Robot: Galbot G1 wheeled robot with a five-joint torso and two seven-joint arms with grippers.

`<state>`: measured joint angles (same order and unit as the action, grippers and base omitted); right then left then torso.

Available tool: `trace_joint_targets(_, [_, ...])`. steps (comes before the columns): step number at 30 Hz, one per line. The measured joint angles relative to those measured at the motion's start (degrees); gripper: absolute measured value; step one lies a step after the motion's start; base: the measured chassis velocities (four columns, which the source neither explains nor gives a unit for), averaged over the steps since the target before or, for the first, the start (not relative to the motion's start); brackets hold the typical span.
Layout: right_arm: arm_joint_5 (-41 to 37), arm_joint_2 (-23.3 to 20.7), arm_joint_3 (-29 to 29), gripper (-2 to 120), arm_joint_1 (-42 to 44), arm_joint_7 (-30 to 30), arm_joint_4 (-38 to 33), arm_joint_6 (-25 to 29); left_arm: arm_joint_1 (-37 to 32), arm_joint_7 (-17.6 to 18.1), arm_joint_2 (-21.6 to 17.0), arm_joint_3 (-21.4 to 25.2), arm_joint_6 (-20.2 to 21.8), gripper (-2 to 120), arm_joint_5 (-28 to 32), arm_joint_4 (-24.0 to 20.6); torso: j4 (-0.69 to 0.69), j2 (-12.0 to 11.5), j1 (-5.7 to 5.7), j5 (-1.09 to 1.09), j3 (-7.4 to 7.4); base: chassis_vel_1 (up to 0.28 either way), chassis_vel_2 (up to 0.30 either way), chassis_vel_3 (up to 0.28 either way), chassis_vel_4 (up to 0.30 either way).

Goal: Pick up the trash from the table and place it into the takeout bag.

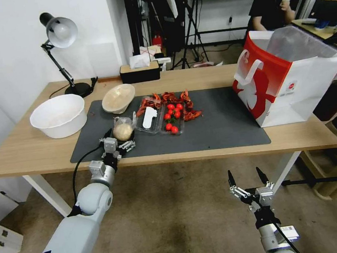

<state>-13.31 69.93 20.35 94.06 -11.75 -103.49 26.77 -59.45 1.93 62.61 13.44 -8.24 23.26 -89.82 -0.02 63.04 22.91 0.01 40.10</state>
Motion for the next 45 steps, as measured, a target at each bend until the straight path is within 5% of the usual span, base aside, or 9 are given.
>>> trace_joint_targets(12, [0.0, 0.0, -0.3, 100, -0.3, 0.0, 0.3, 0.0, -1.4, -0.2, -0.2, 0.9, -0.7, 34, 0.0, -1.1, 0.02, 0.0, 0.0, -0.02, 0.01, 0.0, 0.0, 0.0, 0.0])
trace_joint_targets(19, [0.0, -0.1, -0.5, 100, -0.3, 0.0, 0.2, 0.0, -5.8, 0.1, -2.4, 4.3, -1.5, 9, 0.3, -7.6, 0.03, 0.0, 0.0, -0.03, 0.02, 0.0, 0.0, 0.0, 0.0])
trace_joint_targets(35, [0.4, -0.1, -0.5, 100, 1.4, 0.1, -2.1, 0.3, -8.7, -2.0, -7.9, 7.9, -2.5, 7, 5.4, -18.3, 0.03, 0.0, 0.0, -0.03, 0.01, 0.0, 0.0, 0.0, 0.0])
trace_joint_targets(39, [0.7, -0.2, -0.1, 100, 2.3, 0.1, -3.1, 0.4, -1.8, -8.5, -14.4, 4.4, -3.4, 7, 11.7, -18.5, 0.02, 0.0, 0.01, -0.01, 0.01, 0.0, 0.0, 0.0, 0.0])
trace_joint_targets(45, [1.3, 0.2, 0.2, 100, 3.1, 0.1, -3.6, 0.5, 9.6, -12.6, -18.9, -1.1, -2.6, 7, 16.6, -16.8, 0.0, 0.0, 0.01, 0.01, 0.01, 0.0, 0.0, 0.0, 0.0])
